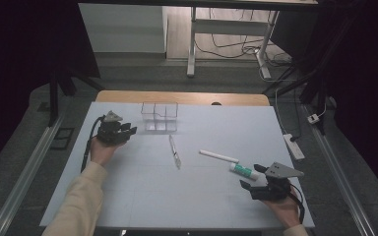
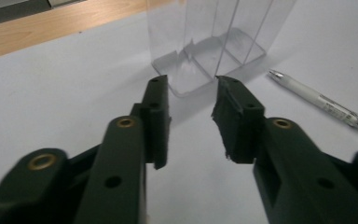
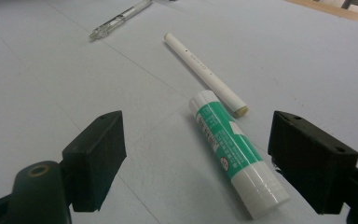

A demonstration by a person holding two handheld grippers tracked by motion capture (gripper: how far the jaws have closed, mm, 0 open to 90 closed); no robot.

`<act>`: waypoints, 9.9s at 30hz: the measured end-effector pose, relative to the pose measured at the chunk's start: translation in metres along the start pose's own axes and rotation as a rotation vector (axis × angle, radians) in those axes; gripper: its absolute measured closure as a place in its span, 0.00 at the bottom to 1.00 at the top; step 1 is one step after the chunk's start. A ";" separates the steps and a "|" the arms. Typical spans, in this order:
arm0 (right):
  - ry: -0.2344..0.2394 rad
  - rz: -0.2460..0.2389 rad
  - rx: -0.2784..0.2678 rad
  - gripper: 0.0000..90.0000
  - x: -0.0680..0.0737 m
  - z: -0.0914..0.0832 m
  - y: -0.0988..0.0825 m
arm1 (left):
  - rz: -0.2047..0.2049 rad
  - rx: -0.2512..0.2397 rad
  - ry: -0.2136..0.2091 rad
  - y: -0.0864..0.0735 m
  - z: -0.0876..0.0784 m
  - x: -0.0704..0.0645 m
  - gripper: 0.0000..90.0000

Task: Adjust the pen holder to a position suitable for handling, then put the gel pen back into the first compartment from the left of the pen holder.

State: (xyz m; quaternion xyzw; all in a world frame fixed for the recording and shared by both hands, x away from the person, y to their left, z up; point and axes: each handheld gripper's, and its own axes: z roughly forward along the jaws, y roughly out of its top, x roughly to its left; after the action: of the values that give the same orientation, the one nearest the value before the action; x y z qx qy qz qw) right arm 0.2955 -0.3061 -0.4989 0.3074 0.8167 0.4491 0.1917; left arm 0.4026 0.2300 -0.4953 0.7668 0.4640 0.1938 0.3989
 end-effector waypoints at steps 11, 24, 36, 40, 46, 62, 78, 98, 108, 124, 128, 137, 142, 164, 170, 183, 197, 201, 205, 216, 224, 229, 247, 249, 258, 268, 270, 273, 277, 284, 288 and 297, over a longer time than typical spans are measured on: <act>0.003 -0.002 0.006 0.21 0.001 0.001 0.000 | -0.005 0.025 -0.006 0.007 0.015 0.013 0.99; 0.000 0.001 0.009 0.21 0.000 0.001 -0.001 | -0.014 0.037 -0.023 0.012 0.035 0.020 0.99; -0.007 0.001 0.015 0.21 0.000 0.001 -0.002 | -0.019 0.027 -0.033 0.017 0.051 0.019 0.99; -0.008 0.002 0.018 0.21 0.000 0.001 -0.002 | -0.016 0.027 -0.025 0.019 0.057 0.018 0.99; -0.010 -0.001 0.017 0.21 0.000 0.000 -0.002 | -0.041 0.020 -0.040 0.018 0.062 0.022 0.99; -0.010 0.006 0.004 0.21 -0.001 -0.001 0.000 | -0.006 0.046 -0.025 0.022 0.066 0.016 0.99; 0.005 -0.007 0.013 0.21 0.001 0.004 0.000 | -0.010 0.062 -0.032 0.031 0.076 0.009 0.99; 0.008 -0.001 0.015 0.21 0.000 0.004 0.000 | 0.015 0.073 -0.066 0.046 0.092 -0.013 0.99; 0.015 0.000 0.018 0.21 0.000 0.006 -0.001 | 0.020 0.077 -0.086 0.053 0.101 -0.025 0.99; 0.016 0.001 0.023 0.21 0.000 0.006 -0.002 | 0.034 0.089 -0.096 0.057 0.110 -0.034 0.99; 0.013 0.000 0.028 0.21 0.000 0.007 -0.002 | 0.027 0.089 -0.102 0.057 0.112 -0.034 0.99; 0.009 0.003 0.025 0.21 -0.001 0.004 -0.003 | 0.100 0.102 -0.089 0.058 0.092 -0.031 0.99; 0.006 0.013 0.021 0.21 -0.003 0.002 -0.004 | 0.123 0.076 -0.094 0.051 0.064 -0.032 0.99; 0.010 0.013 0.026 0.21 -0.003 0.004 -0.003 | 0.192 0.082 -0.124 -0.002 -0.015 -0.055 0.53; 0.012 0.014 0.022 0.22 -0.002 0.005 -0.003 | 0.203 0.081 -0.133 -0.016 -0.035 -0.061 0.49; 0.013 0.004 0.029 0.22 -0.001 0.007 -0.002 | 0.183 0.082 -0.123 -0.045 -0.072 -0.067 0.44; 0.031 -0.009 0.005 0.23 0.002 0.012 0.014 | 0.142 0.073 -0.150 -0.080 -0.090 -0.076 0.42; 0.036 -0.004 0.014 0.23 0.004 0.015 0.020 | 0.130 0.066 -0.144 -0.084 -0.092 -0.074 0.42; 0.040 0.002 0.021 0.24 0.006 0.021 0.026 | 0.126 0.058 -0.139 -0.089 -0.097 -0.076 0.42; 0.095 0.031 0.049 0.26 0.018 0.045 0.061 | 0.116 0.067 -0.125 -0.100 -0.104 -0.077 0.41; 0.114 0.017 0.059 0.26 0.029 0.057 0.072 | 0.117 0.073 -0.127 -0.100 -0.101 -0.076 0.40; 0.124 0.011 0.068 0.26 0.035 0.065 0.079 | 0.117 0.064 -0.125 -0.099 -0.102 -0.076 0.40; 0.142 0.015 0.115 0.28 0.052 0.098 0.096 | 0.141 0.062 -0.131 -0.100 -0.094 -0.080 0.40; 0.141 0.012 0.126 0.28 0.053 0.102 0.098 | 0.142 0.062 -0.129 -0.100 -0.094 -0.080 0.40; 0.142 0.009 0.164 0.28 0.058 0.113 0.104 | 0.141 0.055 -0.133 -0.099 -0.091 -0.080 0.40; 0.152 0.008 0.184 0.29 0.064 0.125 0.108 | 0.144 0.061 -0.136 -0.099 -0.089 -0.080 0.40; 0.154 0.009 0.194 0.29 0.064 0.127 0.108 | 0.142 0.061 -0.137 -0.099 -0.089 -0.080 0.40; 0.156 0.008 0.200 0.30 0.065 0.131 0.109 | 0.143 0.062 -0.138 -0.099 -0.088 -0.080 0.40; 0.162 0.011 0.210 0.30 0.067 0.137 0.109 | 0.142 0.063 -0.139 -0.099 -0.087 -0.080 0.39; 0.166 0.004 0.229 0.31 0.071 0.150 0.113 | 0.138 0.068 -0.140 -0.100 -0.085 -0.079 0.40; 0.169 0.002 0.232 0.31 0.073 0.157 0.116 | 0.133 0.067 -0.141 -0.100 -0.085 -0.078 0.39; 0.170 0.016 0.252 0.32 0.073 0.180 0.126 | 0.130 0.072 -0.141 -0.099 -0.082 -0.076 0.39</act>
State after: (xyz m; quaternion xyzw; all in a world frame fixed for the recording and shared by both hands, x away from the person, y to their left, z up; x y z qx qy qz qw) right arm 0.3891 -0.0943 -0.4887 0.2963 0.8774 0.3692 0.0781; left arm 0.2545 0.2245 -0.5184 0.8209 0.3907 0.1482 0.3892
